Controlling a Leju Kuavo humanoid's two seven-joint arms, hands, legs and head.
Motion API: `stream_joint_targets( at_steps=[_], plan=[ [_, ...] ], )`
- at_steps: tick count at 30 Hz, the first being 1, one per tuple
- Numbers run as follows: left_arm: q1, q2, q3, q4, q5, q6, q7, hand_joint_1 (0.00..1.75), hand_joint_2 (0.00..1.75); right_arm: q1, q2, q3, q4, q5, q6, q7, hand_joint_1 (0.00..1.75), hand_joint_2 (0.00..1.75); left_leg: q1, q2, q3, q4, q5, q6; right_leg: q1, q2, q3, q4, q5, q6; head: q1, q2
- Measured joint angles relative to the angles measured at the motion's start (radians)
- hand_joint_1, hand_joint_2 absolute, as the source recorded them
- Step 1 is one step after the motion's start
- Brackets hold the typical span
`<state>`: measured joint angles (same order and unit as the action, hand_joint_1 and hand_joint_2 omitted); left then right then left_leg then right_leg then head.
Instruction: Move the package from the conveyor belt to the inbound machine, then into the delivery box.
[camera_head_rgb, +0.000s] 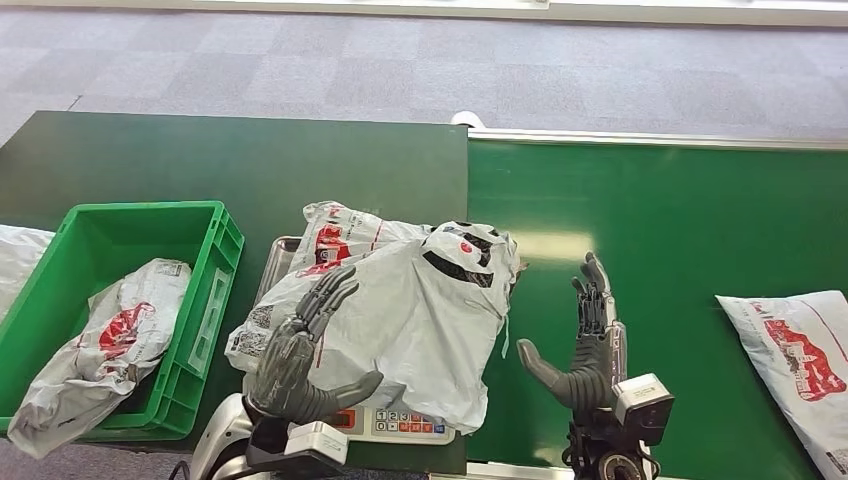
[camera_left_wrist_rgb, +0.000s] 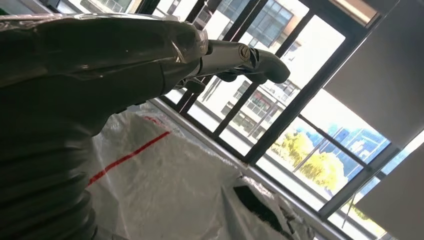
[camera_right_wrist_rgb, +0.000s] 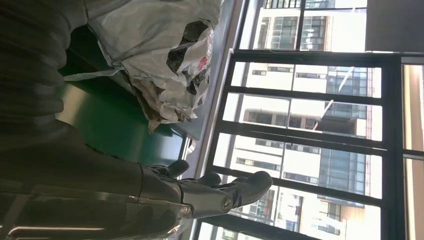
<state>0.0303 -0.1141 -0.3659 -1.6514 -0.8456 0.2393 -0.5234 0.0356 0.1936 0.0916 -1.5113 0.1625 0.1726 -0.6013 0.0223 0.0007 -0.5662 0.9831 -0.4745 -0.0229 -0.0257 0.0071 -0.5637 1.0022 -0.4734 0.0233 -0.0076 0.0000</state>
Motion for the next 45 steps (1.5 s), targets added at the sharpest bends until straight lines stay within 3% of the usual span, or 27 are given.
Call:
stream_joint_targets(
  at_steps=[9, 19, 30, 31, 33, 35, 37, 39, 45],
  plan=[
    [-0.031, -0.002, -0.002, 0.119, -0.041, -0.08, 0.165, 0.0, 1.75, 0.01, 0.009, -0.019, -0.03, 0.02, 0.022, 0.001, 0.0, 1.75, 0.0, 0.0, 0.0, 0.0, 0.0, 0.0, 0.0, 0.0, 0.0, 0.0, 0.0, 0.0, 0.0, 0.0],
    [-0.056, -0.005, 0.021, 0.179, -0.085, -0.092, 0.238, 0.0, 1.75, 0.023, 0.016, -0.033, -0.05, 0.027, 0.029, 0.002, 0.0, 1.75, 0.0, 0.0, 0.0, 0.0, 0.0, 0.0, 0.0, 0.0, 0.0, 0.0, 0.0, 0.0, 0.0, 0.0],
    [-0.068, -0.005, 0.031, 0.23, -0.1, -0.144, 0.25, 0.0, 1.75, 0.034, 0.024, -0.042, -0.054, 0.035, 0.046, 0.005, 0.0, 1.75, 0.0, 0.0, 0.0, 0.0, 0.0, 0.0, 0.0, 0.0, 0.0, 0.0, 0.0, 0.0, 0.0, 0.0],
    [-0.069, -0.005, 0.032, 0.233, -0.105, -0.153, 0.253, 0.07, 1.75, 0.034, 0.025, -0.043, -0.054, 0.036, 0.046, 0.006, 0.0, 1.75, 0.0, 0.0, 0.0, 0.0, 0.0, 0.0, 0.0, 0.0, 0.0, 0.0, 0.0, 0.0, 0.0, 0.0],
    [-0.072, -0.007, 0.033, 0.242, -0.116, -0.171, 0.258, 0.62, 1.75, 0.034, 0.025, -0.043, -0.054, 0.037, 0.046, 0.006, 0.0, 1.75, 0.0, 0.0, 0.0, 0.0, 0.0, 0.0, 0.0, 0.0, 0.001, 0.0, 0.0, 0.0, 0.0, 0.0],
    [-0.076, -0.008, 0.033, 0.254, -0.129, -0.187, 0.261, 1.3, 1.75, 0.034, 0.025, -0.044, -0.054, 0.038, 0.046, 0.006, 0.0, 1.75, 0.0, 0.0, 0.0, 0.0, 0.0, 0.0, 0.0, 0.0, 0.001, 0.0, 0.0, 0.0, 0.0, 0.0],
    [-0.08, -0.008, 0.033, 0.268, -0.142, -0.195, 0.262, 1.5, 1.75, 0.034, 0.025, -0.046, -0.054, 0.037, 0.045, 0.006, 0.0, 1.75, 0.0, 0.0, 0.001, 0.0, 0.0, 0.0, 0.0, 0.0, 0.001, 0.0, 0.0, 0.0, 0.0, 0.0],
    [-0.086, -0.008, 0.033, 0.281, -0.15, -0.195, 0.262, 1.5, 1.75, 0.034, 0.025, -0.048, -0.054, 0.036, 0.044, 0.004, 0.0, 1.75, 0.0, 0.0, 0.001, 0.0, 0.0, 0.0, 0.0, 0.0, 0.002, 0.0, 0.0, 0.0, 0.0, 0.0],
    [-0.098, -0.008, 0.03, 0.305, -0.161, -0.19, 0.254, 1.72, 1.75, 0.034, 0.025, -0.052, -0.054, 0.035, 0.044, 0.002, 0.0, 1.75, 0.0, -0.001, 0.004, 0.0, 0.0, 0.0, 0.0, -0.001, 0.005, 0.0, 0.0, 0.0, 0.0, 0.0]
  ],
)
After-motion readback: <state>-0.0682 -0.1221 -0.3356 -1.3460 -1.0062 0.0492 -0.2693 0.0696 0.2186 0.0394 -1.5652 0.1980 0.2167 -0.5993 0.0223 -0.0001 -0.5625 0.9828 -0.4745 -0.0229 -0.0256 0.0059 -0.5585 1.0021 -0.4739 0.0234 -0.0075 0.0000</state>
